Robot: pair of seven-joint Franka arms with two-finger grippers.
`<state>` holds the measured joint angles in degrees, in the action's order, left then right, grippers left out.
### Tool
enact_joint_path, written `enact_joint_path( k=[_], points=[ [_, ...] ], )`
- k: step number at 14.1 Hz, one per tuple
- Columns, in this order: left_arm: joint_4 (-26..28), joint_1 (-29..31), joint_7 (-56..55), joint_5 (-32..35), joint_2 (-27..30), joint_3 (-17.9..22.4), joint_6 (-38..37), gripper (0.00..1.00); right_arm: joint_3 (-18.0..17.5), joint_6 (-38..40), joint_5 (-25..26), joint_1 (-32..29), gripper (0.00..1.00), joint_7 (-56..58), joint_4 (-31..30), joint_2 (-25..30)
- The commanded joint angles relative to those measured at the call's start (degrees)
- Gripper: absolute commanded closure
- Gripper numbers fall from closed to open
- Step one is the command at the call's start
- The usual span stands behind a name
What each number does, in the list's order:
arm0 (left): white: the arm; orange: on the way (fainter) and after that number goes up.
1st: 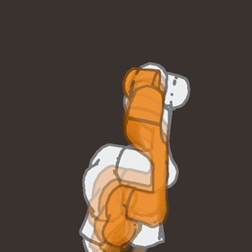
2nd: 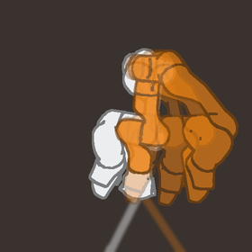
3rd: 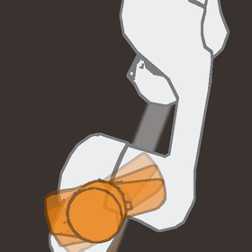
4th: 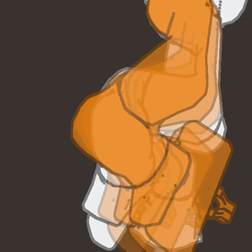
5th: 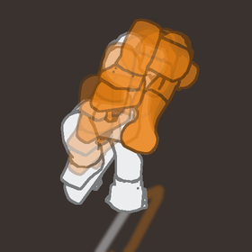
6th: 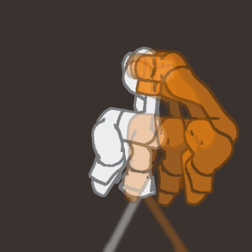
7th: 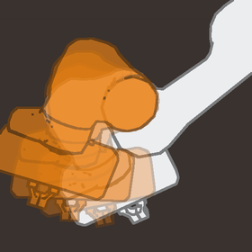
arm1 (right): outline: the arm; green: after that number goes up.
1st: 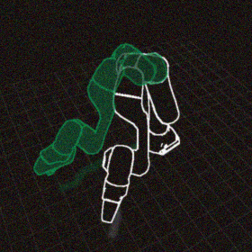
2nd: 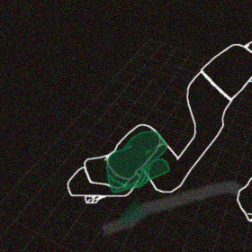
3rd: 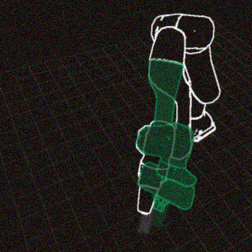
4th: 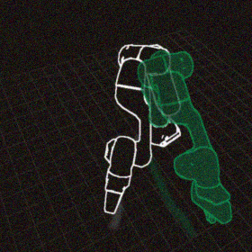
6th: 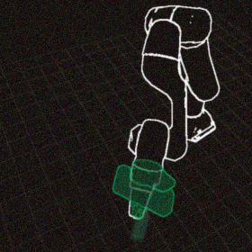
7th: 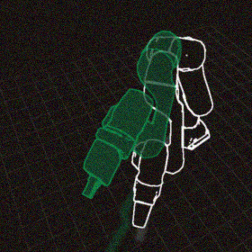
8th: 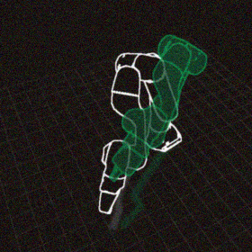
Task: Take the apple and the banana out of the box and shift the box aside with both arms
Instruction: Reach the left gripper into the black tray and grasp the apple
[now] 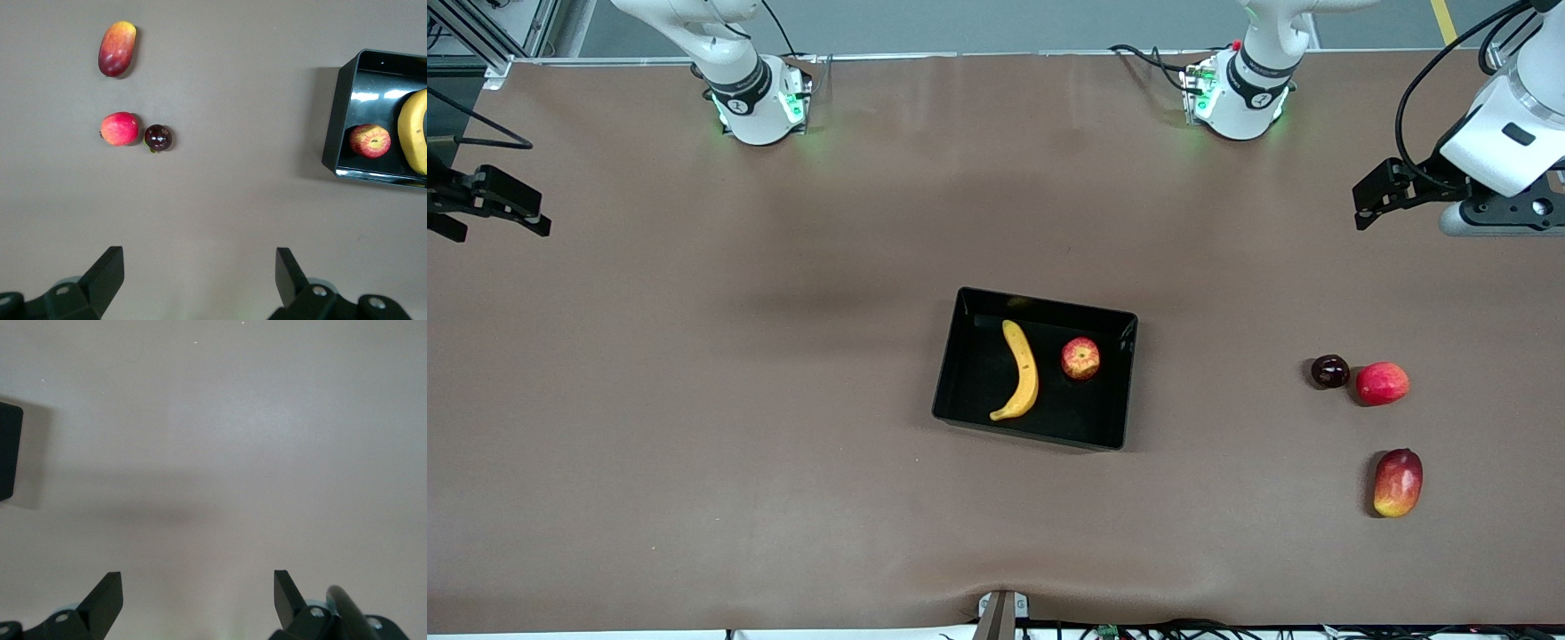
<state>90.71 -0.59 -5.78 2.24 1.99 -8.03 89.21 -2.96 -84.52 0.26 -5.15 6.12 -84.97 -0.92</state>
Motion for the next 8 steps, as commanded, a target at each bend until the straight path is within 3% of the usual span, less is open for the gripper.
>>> enact_joint_path(
  k=[1, 5, 8],
  points=[
    [-1.3, 0.1, 0.0, -0.8, -0.6, -0.1, -1.1, 0.0, -0.6, 0.2, -0.8, -1.1, 0.0, 0.0, -0.2, 1.0],
    [-1.6, -1.3, -1.2, -0.2, -2.8, -1.5, -1.0, 0.0, -0.6, 0.2, -0.8, -1.1, 0.0, -0.1, -0.3, 1.0],
    [-1.8, -5.4, -10.5, 2.8, -7.6, -4.7, -0.5, 0.0, -0.6, 0.2, -0.8, -1.2, 0.0, 0.2, -0.2, 1.0]
  ],
)
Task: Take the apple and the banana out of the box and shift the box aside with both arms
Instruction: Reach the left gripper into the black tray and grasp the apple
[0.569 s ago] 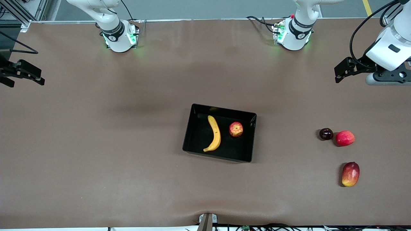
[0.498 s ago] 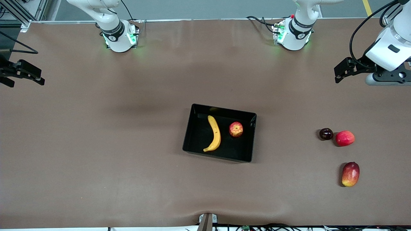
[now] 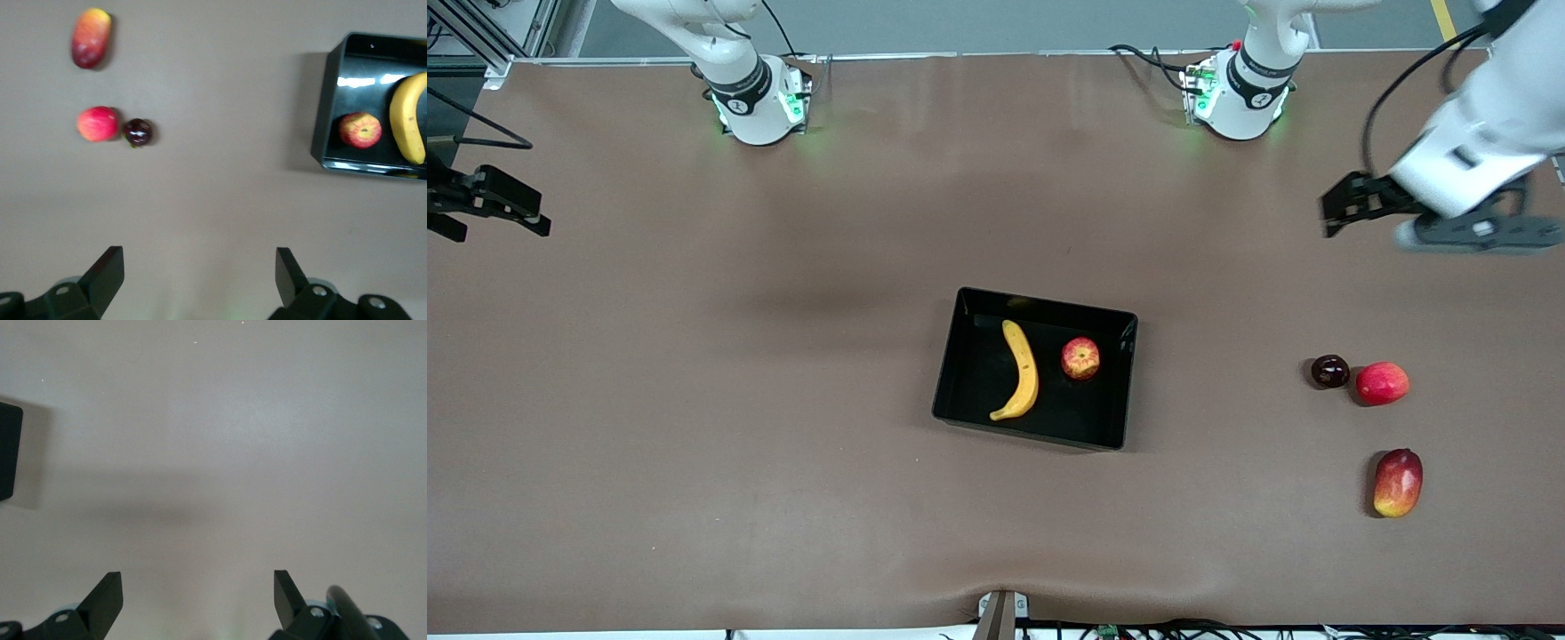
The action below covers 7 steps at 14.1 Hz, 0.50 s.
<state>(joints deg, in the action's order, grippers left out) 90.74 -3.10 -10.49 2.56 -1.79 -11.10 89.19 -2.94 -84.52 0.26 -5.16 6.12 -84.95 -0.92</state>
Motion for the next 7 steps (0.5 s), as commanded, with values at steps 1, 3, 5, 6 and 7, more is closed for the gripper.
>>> enact_joint_path(
  k=[1, 3, 5, 6, 7],
  points=[
    [-2.8, -5.2, -9.3, 4.5, -5.9, -2.1, -0.4, 0.0, -0.6, 0.3, -0.8, -1.1, 0.0, -0.1, -0.3, 1.0],
    [-6.0, -11.5, -18.4, 5.9, -11.8, -2.4, 0.1, 0.0, -0.6, 0.2, -0.8, -1.1, 0.0, -0.1, -0.3, 1.0],
    [-6.6, -15.9, -27.8, 5.9, -16.7, -2.5, 5.9, 0.0, -0.6, 0.2, -0.8, -0.9, 0.0, -0.2, -0.3, 1.0],
    [-6.5, -18.2, -31.8, 6.1, -19.2, -2.5, 8.9, 0.0, -0.6, 0.2, -0.8, -1.0, 0.0, -0.2, -0.3, 1.0],
    [-6.5, -20.1, -34.8, 6.4, -21.7, -2.4, 11.9, 0.0, -0.6, 0.2, -0.8, -1.0, 0.0, -0.2, -0.3, 1.0]
  ],
)
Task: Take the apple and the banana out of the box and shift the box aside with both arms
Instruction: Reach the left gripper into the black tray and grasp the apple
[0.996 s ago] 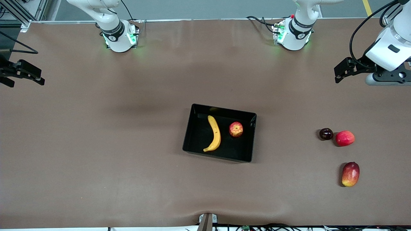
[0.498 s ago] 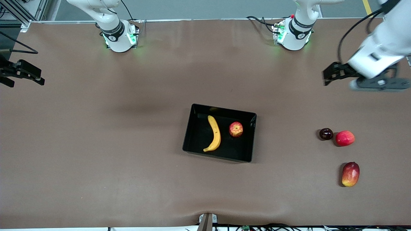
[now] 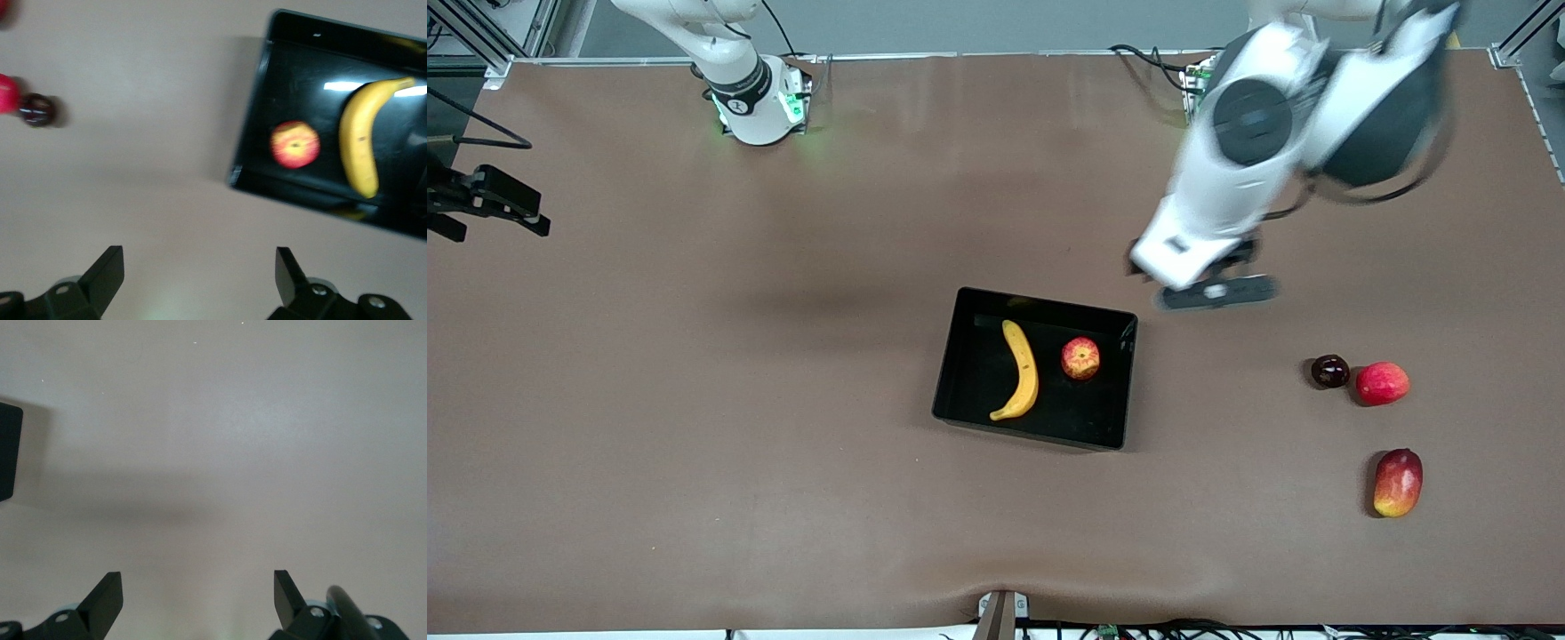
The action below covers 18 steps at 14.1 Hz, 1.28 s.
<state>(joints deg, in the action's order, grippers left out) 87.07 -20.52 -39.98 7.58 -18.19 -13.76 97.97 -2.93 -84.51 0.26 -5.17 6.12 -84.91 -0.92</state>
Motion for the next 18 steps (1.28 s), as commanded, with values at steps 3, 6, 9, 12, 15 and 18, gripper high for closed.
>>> enact_joint_path(
  k=[3, 6, 9, 12, 15, 18],
  points=[
    [-2.1, -4.2, -11.1, 4.5, -11.3, 0.1, 11.8, 0.0, -0.6, 0.2, -0.8, -0.9, 0.0, -0.2, -0.3, 1.0],
    [-1.4, -5.2, -15.6, 6.7, -16.2, 0.2, 17.4, 0.0, -0.6, 0.2, -0.8, -0.8, 0.0, -0.2, -0.3, 1.0],
    [1.8, -4.3, -15.7, 9.7, -19.6, 0.2, 24.9, 0.0, -0.6, 0.2, -1.0, -1.1, 0.0, 0.0, -0.3, 0.8],
    [2.1, -3.8, -15.7, 9.8, -22.3, 0.3, 25.9, 0.0, -0.6, 0.1, -0.9, -1.2, 0.0, 0.3, -0.2, 0.7],
    [2.1, -3.0, -15.8, 8.9, -24.0, 0.2, 28.1, 0.0, -0.6, 0.1, -0.3, -1.1, 0.0, 0.4, -0.1, 0.6],
    [2.0, -2.8, -15.7, 8.9, -25.1, 0.2, 29.6, 0.39, -0.6, 0.2, -0.6, -1.2, 0.0, 0.1, -0.1, 0.6]
  ],
)
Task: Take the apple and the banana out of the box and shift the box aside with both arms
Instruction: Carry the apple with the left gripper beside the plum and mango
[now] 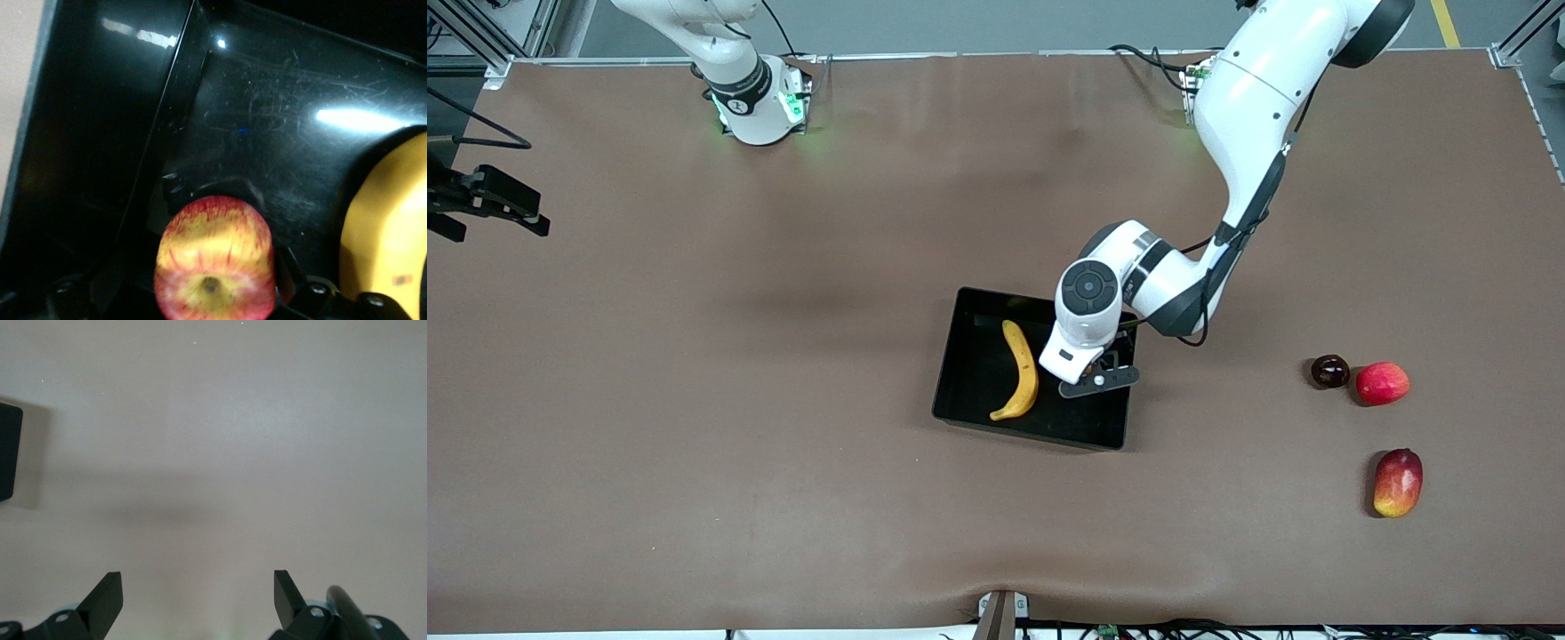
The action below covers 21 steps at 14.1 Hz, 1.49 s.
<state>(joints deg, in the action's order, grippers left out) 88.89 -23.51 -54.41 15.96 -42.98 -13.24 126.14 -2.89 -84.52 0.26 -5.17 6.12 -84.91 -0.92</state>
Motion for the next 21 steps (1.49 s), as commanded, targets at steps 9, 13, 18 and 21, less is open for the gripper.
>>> enact_joint_path(
  k=[9, 13, 18, 21],
  points=[
    [-2.9, 3.2, 2.4, 0.2, 8.5, -0.5, -1.6, 1.0, -0.6, 0.2, -1.0, -1.4, 0.0, -0.1, -0.2, 0.6],
    [-4.2, 9.6, 15.1, -3.8, 12.7, -0.5, -7.6, 1.0, -0.6, 0.2, -1.0, -1.4, 0.0, -0.1, -0.2, 0.6],
    [-2.4, 21.5, 34.4, -3.4, 12.1, -0.3, -9.3, 1.0, -0.6, 0.2, -1.0, -1.7, 0.0, -0.1, -0.2, 0.6],
    [-2.7, 27.4, 42.7, -0.8, 8.5, 0.2, -6.0, 1.0, -0.6, 0.3, -1.0, -1.7, 0.0, -0.1, -0.2, 0.6]
  ],
)
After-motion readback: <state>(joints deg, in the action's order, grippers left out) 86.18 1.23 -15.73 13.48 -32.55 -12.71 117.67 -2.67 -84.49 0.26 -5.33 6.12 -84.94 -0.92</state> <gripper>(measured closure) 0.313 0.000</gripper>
